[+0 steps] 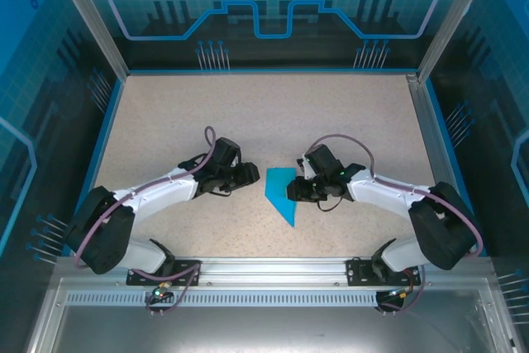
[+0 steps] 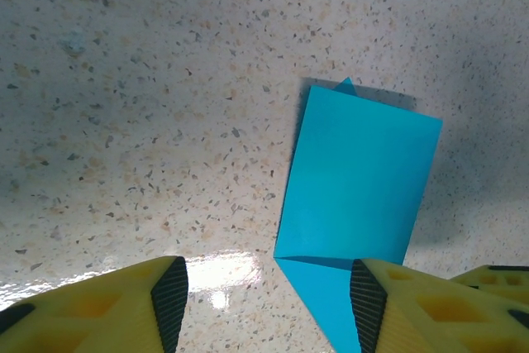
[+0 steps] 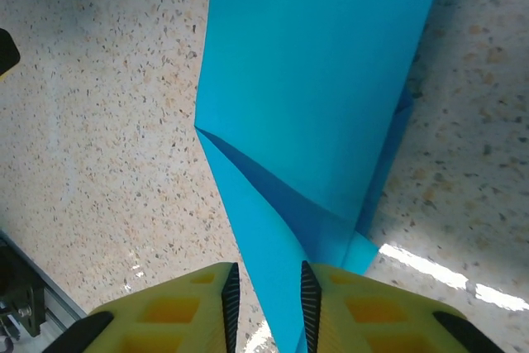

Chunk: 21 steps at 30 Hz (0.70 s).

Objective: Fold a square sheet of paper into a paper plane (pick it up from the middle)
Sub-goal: Fold the wing for the fifth time at the center of the table.

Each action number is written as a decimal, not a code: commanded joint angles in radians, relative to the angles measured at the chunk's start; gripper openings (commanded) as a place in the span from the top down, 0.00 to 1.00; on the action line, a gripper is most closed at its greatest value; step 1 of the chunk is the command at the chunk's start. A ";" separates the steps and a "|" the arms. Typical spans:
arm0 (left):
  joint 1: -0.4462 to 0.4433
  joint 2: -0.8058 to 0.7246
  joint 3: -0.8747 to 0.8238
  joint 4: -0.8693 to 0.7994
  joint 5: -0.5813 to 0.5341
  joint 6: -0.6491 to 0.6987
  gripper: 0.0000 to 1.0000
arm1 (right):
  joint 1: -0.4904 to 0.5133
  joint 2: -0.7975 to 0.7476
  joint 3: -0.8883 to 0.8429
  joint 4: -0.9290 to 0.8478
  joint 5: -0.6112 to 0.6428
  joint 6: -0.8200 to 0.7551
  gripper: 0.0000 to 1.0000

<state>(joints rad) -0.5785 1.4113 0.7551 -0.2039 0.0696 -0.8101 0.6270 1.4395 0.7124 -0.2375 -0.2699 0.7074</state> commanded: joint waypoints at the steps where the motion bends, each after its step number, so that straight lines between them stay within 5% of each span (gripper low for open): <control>1: -0.015 0.025 0.033 -0.011 0.029 0.009 0.42 | -0.027 0.035 0.018 0.065 -0.081 0.018 0.73; 21: -0.056 0.170 0.126 -0.006 0.100 -0.009 0.42 | -0.112 0.177 -0.110 0.216 -0.109 0.032 0.79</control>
<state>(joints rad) -0.6247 1.5578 0.8486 -0.2035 0.1310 -0.8131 0.5274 1.5890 0.6373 -0.0448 -0.3775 0.7273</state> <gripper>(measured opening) 0.576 0.216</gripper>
